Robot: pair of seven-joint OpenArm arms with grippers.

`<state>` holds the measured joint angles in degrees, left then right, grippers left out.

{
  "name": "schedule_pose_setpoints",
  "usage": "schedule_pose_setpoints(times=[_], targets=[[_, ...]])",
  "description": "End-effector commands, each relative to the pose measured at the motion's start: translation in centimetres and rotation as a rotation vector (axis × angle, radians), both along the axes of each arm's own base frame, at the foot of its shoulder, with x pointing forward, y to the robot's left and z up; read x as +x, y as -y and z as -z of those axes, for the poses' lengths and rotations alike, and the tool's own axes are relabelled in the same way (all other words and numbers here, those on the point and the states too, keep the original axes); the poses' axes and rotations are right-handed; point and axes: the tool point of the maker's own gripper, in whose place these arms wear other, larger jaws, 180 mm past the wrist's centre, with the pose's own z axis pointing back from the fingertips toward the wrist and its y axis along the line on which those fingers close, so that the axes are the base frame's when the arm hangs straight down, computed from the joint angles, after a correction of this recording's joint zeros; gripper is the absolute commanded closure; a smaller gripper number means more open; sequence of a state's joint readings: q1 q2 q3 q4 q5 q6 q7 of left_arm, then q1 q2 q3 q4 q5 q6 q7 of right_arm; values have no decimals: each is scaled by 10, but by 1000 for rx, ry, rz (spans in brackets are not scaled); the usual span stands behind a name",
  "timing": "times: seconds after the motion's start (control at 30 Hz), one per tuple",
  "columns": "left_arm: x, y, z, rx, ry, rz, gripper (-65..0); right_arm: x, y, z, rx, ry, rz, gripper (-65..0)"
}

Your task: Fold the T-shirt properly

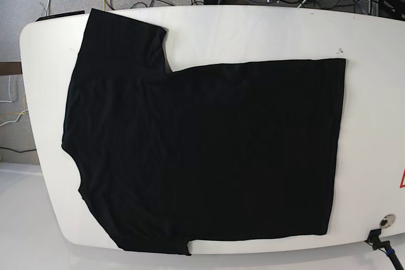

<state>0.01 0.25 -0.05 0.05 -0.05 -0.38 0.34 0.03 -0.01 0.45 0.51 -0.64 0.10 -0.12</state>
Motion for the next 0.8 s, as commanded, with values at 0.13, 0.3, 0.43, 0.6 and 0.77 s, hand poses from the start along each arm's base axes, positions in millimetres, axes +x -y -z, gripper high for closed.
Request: schedule_pose_setpoints(times=[0.13, 0.3, 0.43, 0.6, 0.77], targets=[[4, -2, 0, 0, 7, -16, 0, 7, -2, 0, 7, 20, 2, -1], [7, -1, 0, 3, 14, -13, 0, 6, -1, 0, 5, 18, 0, 0], [5, -2, 0, 6, 10, -17, 0, 6, -2, 0, 3, 18, 1, 0], [3, -6, 0, 9, 2, -13, 0, -1, -1, 0, 3, 8, -1, 0], [-13, -30, -2, 44, -25, 16, 0, -26, 1, -1, 3, -12, 0, 0]])
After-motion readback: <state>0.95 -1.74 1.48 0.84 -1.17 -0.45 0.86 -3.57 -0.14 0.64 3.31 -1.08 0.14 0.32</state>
